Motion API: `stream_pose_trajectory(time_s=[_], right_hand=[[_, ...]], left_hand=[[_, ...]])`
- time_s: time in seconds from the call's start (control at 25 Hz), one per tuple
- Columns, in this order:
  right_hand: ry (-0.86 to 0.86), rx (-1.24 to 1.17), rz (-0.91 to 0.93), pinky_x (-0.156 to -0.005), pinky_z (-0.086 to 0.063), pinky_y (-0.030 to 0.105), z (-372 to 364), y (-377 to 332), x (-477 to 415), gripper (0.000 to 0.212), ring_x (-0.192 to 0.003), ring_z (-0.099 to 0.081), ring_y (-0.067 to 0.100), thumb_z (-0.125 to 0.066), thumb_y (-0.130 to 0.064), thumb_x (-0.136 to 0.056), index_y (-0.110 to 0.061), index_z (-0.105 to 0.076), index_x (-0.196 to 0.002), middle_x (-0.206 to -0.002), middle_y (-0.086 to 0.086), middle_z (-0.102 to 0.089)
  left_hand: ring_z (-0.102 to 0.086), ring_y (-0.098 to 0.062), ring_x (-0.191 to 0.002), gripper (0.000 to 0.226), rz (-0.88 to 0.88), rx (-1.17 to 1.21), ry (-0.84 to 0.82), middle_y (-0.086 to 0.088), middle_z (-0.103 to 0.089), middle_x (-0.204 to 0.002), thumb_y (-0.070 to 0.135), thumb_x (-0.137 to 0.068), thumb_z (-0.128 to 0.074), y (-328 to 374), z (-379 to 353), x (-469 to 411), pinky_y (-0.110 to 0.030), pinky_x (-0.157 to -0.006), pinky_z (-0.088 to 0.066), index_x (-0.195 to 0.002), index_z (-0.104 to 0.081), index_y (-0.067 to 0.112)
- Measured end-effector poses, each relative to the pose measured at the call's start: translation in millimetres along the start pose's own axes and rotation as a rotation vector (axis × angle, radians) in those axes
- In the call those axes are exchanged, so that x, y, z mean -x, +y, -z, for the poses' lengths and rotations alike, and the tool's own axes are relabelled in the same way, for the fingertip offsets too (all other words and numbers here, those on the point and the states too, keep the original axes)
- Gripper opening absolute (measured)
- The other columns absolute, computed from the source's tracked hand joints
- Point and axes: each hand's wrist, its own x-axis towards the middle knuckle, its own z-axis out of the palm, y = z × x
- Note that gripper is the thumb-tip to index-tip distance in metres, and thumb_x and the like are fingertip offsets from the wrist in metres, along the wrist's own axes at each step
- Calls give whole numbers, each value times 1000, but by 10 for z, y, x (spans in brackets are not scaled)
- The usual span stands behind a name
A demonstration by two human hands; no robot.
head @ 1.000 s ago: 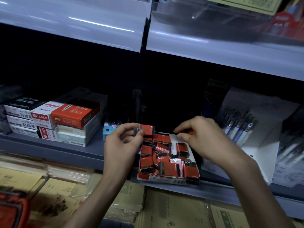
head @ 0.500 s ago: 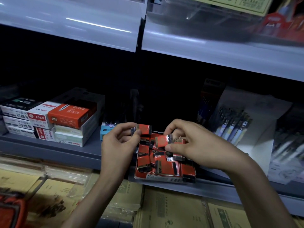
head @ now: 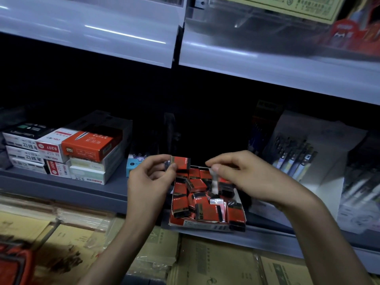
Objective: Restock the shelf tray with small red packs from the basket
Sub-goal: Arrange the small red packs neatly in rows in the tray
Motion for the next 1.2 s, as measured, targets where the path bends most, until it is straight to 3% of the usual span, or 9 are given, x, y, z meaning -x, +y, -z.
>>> stream_pose_trajectory(time_s=[0.08,0.16,0.28,0.44,0.6,0.76,0.92,1.2], right_hand=[[111,-49,-85,-88,-48,15,55,48,-32,25,-93,-63,-6,-55,-33,-104,-24,-77,-111,-100,-17,-70],[219,-76,-223,-77,-52,27,38,80,-79,27,-79,-66,10,-59,-38,-101,-24,-81,-91,-76,-8,-70],[209,46,-351,-73,-56,31,-100,47,-162,37,-82,-71,28,-64,-40,-97,-9,-79,-84,-79,9,-75],[157,168,-428,-53,-42,27,-295,-35,-275,42,-51,-52,18,-67,-45,-93,-11,-64,-68,-58,1,-55],[131,171,-477,-53,-40,26,-306,-44,-360,45,-53,-51,16,-75,-50,-87,-15,-56,-65,-60,-2,-52],[131,98,-480,-60,-44,28,-294,3,-414,36,-66,-57,17,-76,-44,-88,-14,-61,-73,-72,1,-58],[142,147,-476,-57,-37,27,-305,34,-420,40,-54,-45,15,-70,-39,-92,-17,-51,-64,-58,-3,-44],[118,166,-477,-59,-42,27,-311,-10,-436,41,-56,-49,16,-71,-40,-92,-17,-51,-63,-58,-3,-48]], left_hand=[[-75,-31,-87,15,4,3,-6,-11,-76,-93,15,-90,-77,2,-3,6,-38,-72,-63,-103,-75,21],[-74,-32,-87,15,-1,8,-13,-11,-76,-93,14,-90,-77,9,2,11,-38,-72,-63,-104,-75,20],[-74,-32,-87,15,-9,-2,-16,-11,-76,-92,15,-90,-77,16,-3,15,-37,-73,-63,-104,-75,20],[-75,-31,-87,16,-14,-10,-24,-11,-76,-92,14,-90,-76,10,-6,12,-36,-74,-63,-106,-74,18],[-74,-30,-85,16,-18,-14,-24,-11,-76,-91,13,-91,-76,10,3,21,-37,-72,-62,-106,-75,18],[-75,-29,-85,17,-20,-18,-25,-9,-77,-91,14,-91,-76,5,-5,9,-36,-73,-63,-107,-74,18],[-75,-26,-84,17,-29,-29,-23,-6,-77,-90,14,-91,-76,-10,4,11,-32,-73,-64,-107,-75,18],[-74,-32,-86,17,-20,-15,-26,-11,-76,-91,13,-90,-76,-8,11,15,-38,-74,-63,-106,-75,18]])
